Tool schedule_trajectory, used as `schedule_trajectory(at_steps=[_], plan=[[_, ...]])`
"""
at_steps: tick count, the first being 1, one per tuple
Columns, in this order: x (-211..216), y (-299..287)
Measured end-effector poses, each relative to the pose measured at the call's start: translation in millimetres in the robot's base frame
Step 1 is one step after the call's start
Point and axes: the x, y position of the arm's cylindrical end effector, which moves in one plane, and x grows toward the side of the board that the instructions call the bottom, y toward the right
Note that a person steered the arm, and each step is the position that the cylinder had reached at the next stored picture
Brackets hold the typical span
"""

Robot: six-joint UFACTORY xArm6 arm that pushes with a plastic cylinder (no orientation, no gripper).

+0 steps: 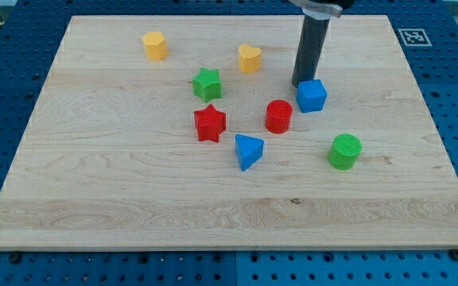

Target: Move the blue cube closer to the green circle

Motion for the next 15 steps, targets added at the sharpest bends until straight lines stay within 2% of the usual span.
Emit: schedule_trajectory(at_steps=[3, 4, 6, 9, 15], plan=[[21, -7], [22, -39], [24, -53], [31, -23], [78, 28]])
